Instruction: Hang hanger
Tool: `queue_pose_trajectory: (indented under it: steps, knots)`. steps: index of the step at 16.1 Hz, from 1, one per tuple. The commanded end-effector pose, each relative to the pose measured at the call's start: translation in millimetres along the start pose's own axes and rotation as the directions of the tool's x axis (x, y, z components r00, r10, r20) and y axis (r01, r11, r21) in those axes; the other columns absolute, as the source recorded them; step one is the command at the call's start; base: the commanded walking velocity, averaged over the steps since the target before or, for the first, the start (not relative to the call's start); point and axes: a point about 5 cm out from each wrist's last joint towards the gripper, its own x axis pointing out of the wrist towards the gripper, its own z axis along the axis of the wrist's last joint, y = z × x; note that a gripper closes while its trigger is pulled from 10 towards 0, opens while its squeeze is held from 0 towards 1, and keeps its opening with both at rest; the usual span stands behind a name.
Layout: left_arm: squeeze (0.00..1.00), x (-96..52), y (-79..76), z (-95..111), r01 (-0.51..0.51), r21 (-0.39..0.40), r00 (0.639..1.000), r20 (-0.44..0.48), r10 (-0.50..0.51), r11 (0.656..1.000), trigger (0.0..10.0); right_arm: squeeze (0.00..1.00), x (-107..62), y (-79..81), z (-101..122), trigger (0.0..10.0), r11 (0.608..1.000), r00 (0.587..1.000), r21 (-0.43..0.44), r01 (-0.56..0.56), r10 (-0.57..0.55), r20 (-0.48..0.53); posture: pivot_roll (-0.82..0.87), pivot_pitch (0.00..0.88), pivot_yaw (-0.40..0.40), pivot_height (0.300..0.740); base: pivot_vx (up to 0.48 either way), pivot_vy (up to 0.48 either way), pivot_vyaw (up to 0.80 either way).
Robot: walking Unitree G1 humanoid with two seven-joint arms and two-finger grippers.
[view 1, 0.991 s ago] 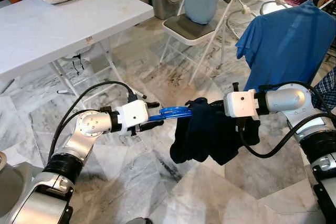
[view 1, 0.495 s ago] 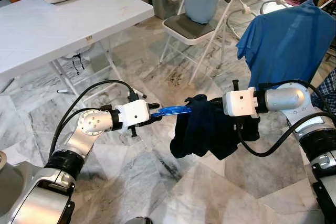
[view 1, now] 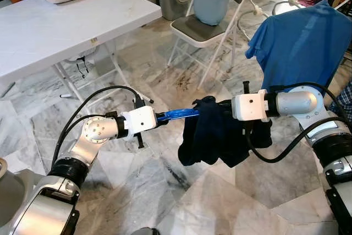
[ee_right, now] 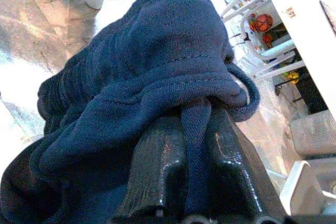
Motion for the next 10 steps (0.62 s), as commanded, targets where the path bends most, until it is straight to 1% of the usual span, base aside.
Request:
queue_pose_trajectory:
  steps: [1,3,5,6,7,10]
  knots:
    - [0.0,-0.3,0.5,-3.0,0.0,-0.011,1.0,-0.02,-0.001,1.0,0.0,0.0,-0.7,-22.2,21.0,10.0,0.991,0.991,-0.095,0.097,-0.087,0.097,-0.13,0.075,0.077,0.74,0.0,0.0,0.0]
    - [0.0,0.4,0.0,-3.3,-0.001,-0.025,1.0,-0.016,0.0,1.0,0.0,0.0,0.1,-22.6,20.8,10.0,0.99,0.991,-0.098,0.098,-0.088,0.096,-0.13,0.07,0.076,0.74,0.0,0.0,0.0]
    - [0.0,1.2,-2.0,-4.1,-0.002,-0.052,1.0,-0.005,0.002,0.999,0.0,0.0,1.1,-22.5,19.6,10.0,0.993,0.992,-0.077,0.088,-0.081,0.095,-0.13,0.069,0.074,0.74,0.0,0.0,0.0]
    - [0.0,1.9,-3.7,-4.6,0.001,-0.064,1.0,-0.001,-0.001,0.998,0.0,0.15,1.8,-21.6,18.4,10.0,0.995,0.993,-0.059,0.075,-0.069,0.095,-0.13,0.069,0.073,0.74,0.0,0.0,0.0]
    - [0.0,2.3,-5.5,-4.6,0.003,-0.066,1.0,0.002,-0.003,0.998,0.0,1.0,2.6,-21.4,17.6,10.0,0.996,0.994,-0.05,0.069,-0.064,0.093,-0.13,0.069,0.073,0.74,0.0,0.0,0.0]
    - [0.0,3.7,-14.6,-7.2,0.016,-0.085,1.0,0.01,-0.015,0.996,0.0,1.0,4.1,-19.9,12.5,10.0,0.999,0.997,0.006,0.04,-0.041,0.071,-0.13,0.068,0.072,0.74,0.0,0.0,0.0]
